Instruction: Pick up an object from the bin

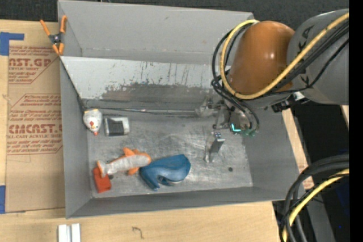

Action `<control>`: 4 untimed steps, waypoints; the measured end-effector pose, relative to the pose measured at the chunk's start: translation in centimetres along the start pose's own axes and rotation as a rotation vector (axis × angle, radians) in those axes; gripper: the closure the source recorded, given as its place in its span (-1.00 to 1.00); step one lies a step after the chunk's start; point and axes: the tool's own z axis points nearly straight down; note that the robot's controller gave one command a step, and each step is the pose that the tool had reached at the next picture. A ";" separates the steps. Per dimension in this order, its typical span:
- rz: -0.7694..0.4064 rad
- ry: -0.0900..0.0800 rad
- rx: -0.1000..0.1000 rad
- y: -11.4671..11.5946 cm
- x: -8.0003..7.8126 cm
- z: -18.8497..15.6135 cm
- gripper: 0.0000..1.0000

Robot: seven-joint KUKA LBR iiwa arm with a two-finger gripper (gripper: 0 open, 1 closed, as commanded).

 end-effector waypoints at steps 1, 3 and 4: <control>0.000 -0.008 0.000 0.0 -0.2 -0.4 -1.00; -0.267 -0.008 0.001 2.7 3.0 8.4 -1.00; -0.404 -0.004 0.003 6.1 0.5 10.8 1.00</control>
Offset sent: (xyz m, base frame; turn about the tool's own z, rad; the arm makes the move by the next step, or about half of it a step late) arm -0.0423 0.0290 -0.0866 -0.2721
